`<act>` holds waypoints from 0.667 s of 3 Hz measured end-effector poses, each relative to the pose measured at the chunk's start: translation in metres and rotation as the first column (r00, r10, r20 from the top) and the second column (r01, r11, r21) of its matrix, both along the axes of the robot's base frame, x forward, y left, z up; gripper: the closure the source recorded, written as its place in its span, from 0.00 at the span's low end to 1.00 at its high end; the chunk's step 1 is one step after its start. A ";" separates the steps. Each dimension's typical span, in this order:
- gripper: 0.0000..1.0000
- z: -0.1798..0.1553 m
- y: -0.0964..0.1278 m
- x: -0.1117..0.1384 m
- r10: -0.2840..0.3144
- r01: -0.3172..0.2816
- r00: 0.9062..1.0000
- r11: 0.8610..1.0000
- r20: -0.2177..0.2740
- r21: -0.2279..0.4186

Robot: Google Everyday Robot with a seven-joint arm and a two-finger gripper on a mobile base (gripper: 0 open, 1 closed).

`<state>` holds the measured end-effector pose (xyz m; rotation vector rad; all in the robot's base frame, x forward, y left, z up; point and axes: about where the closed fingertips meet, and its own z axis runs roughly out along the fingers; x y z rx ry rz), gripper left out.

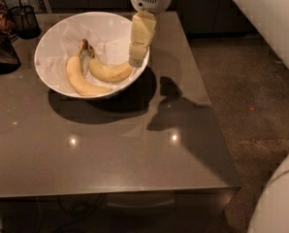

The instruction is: Pick banana from white bowl

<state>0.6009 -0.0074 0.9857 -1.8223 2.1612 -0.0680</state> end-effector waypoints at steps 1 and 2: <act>0.00 -0.008 0.008 0.007 -0.009 0.011 0.999 0.999 -0.039 0.042; 0.03 -0.018 0.017 0.016 -0.006 0.010 0.997 0.998 -0.078 0.059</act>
Offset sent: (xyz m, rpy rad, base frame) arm 0.0123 0.0172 -0.0309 0.0392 0.1801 -0.0061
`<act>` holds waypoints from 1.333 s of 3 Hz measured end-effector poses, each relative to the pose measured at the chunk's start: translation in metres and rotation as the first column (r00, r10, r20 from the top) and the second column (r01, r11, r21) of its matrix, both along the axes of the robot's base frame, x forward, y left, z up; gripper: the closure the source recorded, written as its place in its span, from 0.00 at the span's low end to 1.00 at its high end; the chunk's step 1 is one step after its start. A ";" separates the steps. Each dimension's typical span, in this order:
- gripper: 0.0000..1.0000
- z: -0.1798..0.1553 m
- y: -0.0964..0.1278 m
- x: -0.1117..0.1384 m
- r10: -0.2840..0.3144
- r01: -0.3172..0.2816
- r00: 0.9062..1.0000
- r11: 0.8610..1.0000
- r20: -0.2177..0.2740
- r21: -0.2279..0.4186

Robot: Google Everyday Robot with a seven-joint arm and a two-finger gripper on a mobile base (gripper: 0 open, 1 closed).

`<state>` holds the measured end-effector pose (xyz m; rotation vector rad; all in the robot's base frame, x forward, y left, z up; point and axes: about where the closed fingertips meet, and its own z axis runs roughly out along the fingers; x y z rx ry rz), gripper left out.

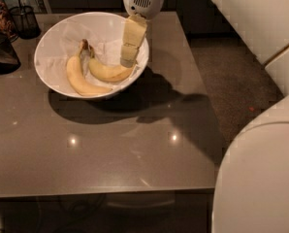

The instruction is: Pick banana from white bowl

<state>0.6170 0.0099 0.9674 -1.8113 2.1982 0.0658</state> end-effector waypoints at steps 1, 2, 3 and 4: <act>0.15 -0.009 0.008 0.009 0.004 -0.004 1.000 1.000 -0.025 0.004; 0.26 -0.017 0.019 0.016 0.022 -0.022 0.999 1.000 -0.045 -0.008; 0.27 -0.024 0.029 0.021 0.044 -0.046 0.998 0.999 -0.054 -0.025; 0.30 -0.033 0.039 0.027 0.068 -0.071 0.996 0.996 -0.063 -0.049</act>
Offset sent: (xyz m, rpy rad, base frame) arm 0.0029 0.0126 -0.0249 -0.0791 0.1418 0.0449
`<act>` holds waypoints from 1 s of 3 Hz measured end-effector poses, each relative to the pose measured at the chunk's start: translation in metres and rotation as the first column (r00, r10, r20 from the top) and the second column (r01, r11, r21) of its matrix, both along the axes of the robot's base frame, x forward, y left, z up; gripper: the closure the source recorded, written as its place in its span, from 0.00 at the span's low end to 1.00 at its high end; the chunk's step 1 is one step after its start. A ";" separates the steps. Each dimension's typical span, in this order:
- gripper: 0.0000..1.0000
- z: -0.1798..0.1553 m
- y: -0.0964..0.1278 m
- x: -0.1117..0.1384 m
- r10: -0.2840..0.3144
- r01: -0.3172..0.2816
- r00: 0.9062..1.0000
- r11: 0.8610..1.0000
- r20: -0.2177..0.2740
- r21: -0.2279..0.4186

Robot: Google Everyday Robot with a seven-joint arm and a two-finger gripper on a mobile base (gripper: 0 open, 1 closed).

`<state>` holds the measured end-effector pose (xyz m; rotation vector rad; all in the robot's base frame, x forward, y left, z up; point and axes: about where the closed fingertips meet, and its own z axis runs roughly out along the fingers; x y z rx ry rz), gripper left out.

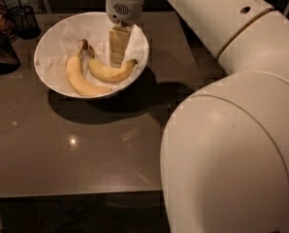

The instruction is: Pick banana from white bowl

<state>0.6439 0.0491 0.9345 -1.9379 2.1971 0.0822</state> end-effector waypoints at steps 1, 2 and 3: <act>0.44 -0.011 0.011 0.008 0.022 -0.022 1.000 1.000 -0.008 -0.022; 0.44 -0.021 0.017 0.015 0.033 -0.034 0.999 0.999 -0.021 -0.033; 0.43 -0.033 0.020 0.019 0.040 -0.042 0.998 0.998 -0.042 -0.041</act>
Offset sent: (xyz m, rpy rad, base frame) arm -0.0088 -0.0053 -0.0299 -0.1465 0.1661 0.0575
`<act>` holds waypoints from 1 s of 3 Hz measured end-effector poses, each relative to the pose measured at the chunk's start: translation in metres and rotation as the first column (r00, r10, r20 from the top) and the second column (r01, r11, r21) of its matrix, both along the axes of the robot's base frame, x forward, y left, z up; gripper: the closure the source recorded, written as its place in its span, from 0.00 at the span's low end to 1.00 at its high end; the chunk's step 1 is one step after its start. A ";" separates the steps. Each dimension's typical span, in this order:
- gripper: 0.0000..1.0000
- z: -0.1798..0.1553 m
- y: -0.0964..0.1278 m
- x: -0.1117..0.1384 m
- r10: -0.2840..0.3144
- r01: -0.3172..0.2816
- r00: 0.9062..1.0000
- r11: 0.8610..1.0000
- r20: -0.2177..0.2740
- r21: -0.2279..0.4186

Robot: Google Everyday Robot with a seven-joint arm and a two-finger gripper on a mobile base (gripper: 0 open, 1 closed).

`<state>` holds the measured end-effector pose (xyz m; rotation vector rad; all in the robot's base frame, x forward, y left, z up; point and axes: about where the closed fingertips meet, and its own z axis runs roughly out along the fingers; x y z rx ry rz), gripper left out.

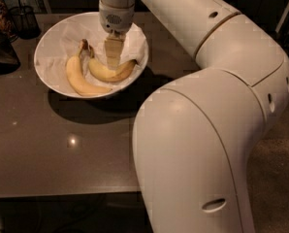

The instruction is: Pick banana from white bowl

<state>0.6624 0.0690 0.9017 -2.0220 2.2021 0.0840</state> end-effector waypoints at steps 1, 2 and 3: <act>0.43 -0.011 0.003 -0.001 0.007 -0.007 1.000 1.000 -0.025 -0.008; 0.44 -0.022 0.005 -0.002 0.014 -0.015 0.998 1.000 -0.054 -0.009; 0.43 -0.031 0.009 -0.001 0.026 -0.026 0.997 1.000 -0.076 -0.007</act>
Offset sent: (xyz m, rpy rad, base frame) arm -0.0357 -0.0202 -0.0279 -0.1028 0.2070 0.0332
